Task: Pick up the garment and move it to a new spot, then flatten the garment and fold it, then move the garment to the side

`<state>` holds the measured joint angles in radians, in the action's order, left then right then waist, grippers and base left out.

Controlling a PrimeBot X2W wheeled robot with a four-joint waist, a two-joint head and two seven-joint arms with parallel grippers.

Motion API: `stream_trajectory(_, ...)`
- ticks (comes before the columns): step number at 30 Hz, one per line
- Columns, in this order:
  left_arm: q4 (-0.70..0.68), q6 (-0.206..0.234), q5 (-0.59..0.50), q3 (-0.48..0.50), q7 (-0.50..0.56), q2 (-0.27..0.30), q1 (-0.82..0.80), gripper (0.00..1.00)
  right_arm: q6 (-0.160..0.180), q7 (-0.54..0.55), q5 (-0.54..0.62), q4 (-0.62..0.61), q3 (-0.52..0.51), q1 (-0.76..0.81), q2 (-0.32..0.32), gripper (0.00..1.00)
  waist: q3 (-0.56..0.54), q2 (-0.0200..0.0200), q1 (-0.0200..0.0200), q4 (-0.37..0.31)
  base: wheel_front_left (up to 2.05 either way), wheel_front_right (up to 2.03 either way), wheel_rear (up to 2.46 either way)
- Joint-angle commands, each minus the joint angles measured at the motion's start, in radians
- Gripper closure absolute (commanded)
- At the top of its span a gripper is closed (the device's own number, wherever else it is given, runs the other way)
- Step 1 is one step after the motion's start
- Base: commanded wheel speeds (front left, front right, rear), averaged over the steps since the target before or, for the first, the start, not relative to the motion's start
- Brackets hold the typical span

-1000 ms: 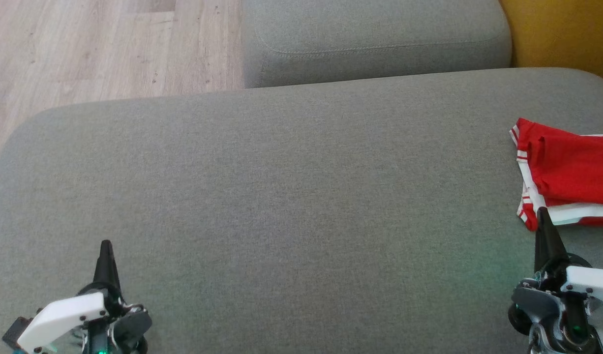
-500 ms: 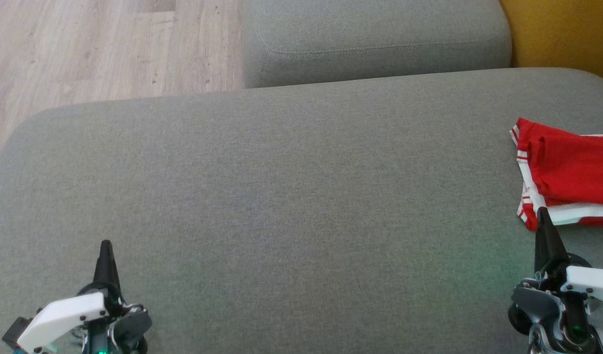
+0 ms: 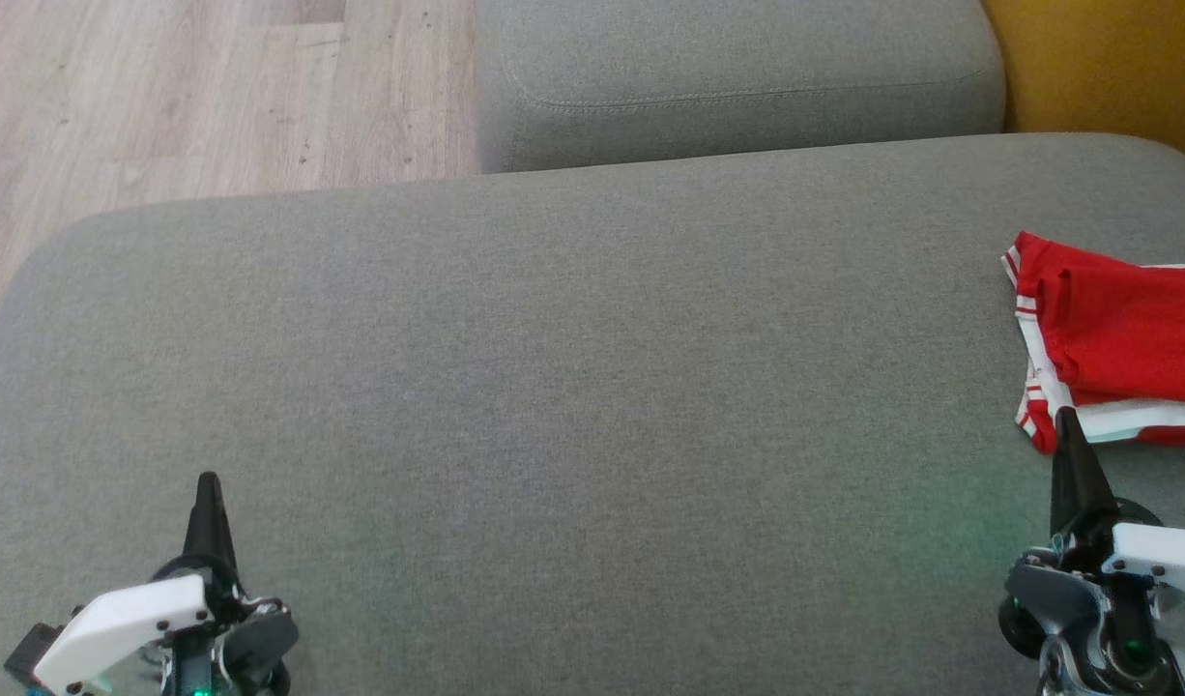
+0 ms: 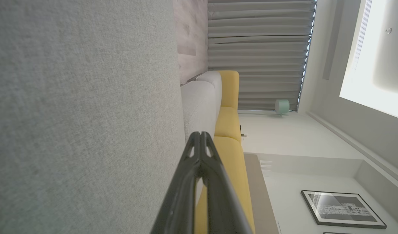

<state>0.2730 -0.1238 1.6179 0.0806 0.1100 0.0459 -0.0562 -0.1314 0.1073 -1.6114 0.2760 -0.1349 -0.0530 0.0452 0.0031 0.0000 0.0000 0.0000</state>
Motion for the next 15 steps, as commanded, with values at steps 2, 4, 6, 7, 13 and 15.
stream_trajectory(2,-0.028,-0.007,-0.009,0.033,0.003,0.004,-0.052,1.00,0.001,0.006,0.002,-0.031,0.021,-0.055,0.005,1.00,0.000,0.0000,0.0000,0.000,0.00,0.00,0.00)
stream_trajectory(4,-0.028,-0.007,-0.009,0.033,0.003,0.004,-0.052,1.00,0.001,0.006,0.002,-0.031,0.021,-0.055,0.005,1.00,0.000,0.0000,0.0000,0.000,0.00,0.00,0.00)
stream_trajectory(6,-0.028,-0.007,-0.009,0.033,0.003,0.004,-0.052,1.00,0.001,0.006,0.002,-0.031,0.021,-0.055,0.005,1.00,0.000,0.0000,0.0000,0.000,0.00,0.00,0.00)
stream_trajectory(7,-0.028,-0.007,-0.009,0.033,0.003,0.004,-0.052,1.00,0.001,0.006,0.002,-0.031,0.021,-0.055,0.005,1.00,0.000,0.0000,0.0000,0.000,0.00,0.00,0.00)
stream_trajectory(13,-0.028,-0.007,-0.009,0.033,0.003,0.004,-0.052,1.00,0.001,0.006,0.002,-0.031,0.021,-0.055,0.005,1.00,0.000,0.0000,0.0000,0.000,0.00,0.00,0.00)
stream_trajectory(15,-0.028,-0.007,-0.009,0.033,0.003,0.004,-0.052,1.00,0.001,0.006,0.002,-0.031,0.021,-0.055,0.005,1.00,0.000,0.0000,0.0000,0.000,0.00,0.00,0.00)
